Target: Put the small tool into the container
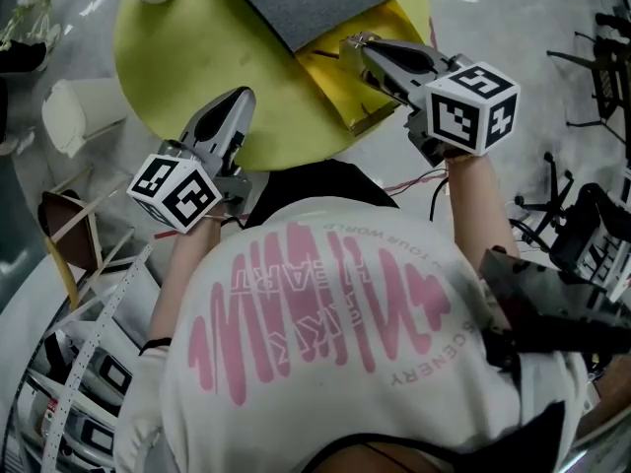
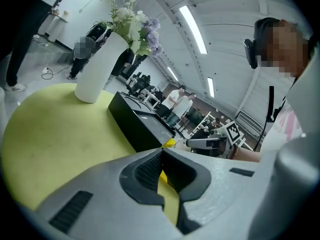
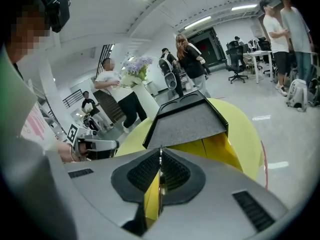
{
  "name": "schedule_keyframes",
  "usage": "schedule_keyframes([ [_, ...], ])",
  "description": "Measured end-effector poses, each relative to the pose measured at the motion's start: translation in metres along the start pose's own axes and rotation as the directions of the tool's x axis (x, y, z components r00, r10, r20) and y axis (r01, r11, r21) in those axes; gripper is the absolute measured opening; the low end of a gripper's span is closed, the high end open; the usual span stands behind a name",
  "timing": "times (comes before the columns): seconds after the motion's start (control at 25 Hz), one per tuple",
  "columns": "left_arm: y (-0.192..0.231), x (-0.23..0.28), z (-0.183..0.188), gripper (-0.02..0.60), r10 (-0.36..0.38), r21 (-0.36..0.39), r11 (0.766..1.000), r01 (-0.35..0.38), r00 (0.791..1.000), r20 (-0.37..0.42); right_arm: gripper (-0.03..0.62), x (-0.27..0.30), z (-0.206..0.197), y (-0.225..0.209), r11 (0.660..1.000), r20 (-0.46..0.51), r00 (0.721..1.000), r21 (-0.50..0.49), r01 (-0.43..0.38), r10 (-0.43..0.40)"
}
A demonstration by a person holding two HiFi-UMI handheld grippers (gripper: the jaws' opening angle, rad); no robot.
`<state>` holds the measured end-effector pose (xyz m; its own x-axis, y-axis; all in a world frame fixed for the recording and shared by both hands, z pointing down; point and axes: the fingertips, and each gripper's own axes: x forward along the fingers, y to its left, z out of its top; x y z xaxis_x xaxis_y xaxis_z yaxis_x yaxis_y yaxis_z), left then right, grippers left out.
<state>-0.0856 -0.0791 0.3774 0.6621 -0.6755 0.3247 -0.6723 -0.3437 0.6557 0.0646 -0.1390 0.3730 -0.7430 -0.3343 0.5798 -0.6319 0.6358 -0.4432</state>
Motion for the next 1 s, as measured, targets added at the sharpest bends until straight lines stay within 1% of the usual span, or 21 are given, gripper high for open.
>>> schedule_keyframes([
  [0.12,0.001,-0.001,-0.004,0.008,-0.002,-0.004,1.000,0.002,1.000,-0.011,0.018,0.003,0.001,0.001,1.000,-0.011,1.000,-0.028,-0.009,0.009],
  [0.36,0.007,-0.002,-0.006,0.008,-0.004,-0.013,1.000,0.004,1.000,-0.007,0.018,0.009,-0.003,0.001,0.993,-0.069,0.998,-0.116,-0.006,-0.002],
  [0.6,0.008,-0.004,-0.009,0.008,-0.003,-0.019,1.000,0.003,1.000,0.004,0.018,0.010,-0.015,-0.001,0.992,-0.102,0.995,-0.124,0.002,-0.015],
  [0.76,0.006,-0.004,-0.011,0.008,-0.002,-0.018,1.000,0.002,1.000,0.007,0.018,0.009,-0.022,-0.003,0.988,-0.126,0.991,-0.151,0.017,-0.036],
  [1.0,0.006,-0.004,-0.014,0.008,-0.001,-0.015,1.000,0.001,1.000,0.007,0.018,0.014,-0.030,-0.004,0.988,-0.137,0.990,-0.156,0.018,-0.039],
])
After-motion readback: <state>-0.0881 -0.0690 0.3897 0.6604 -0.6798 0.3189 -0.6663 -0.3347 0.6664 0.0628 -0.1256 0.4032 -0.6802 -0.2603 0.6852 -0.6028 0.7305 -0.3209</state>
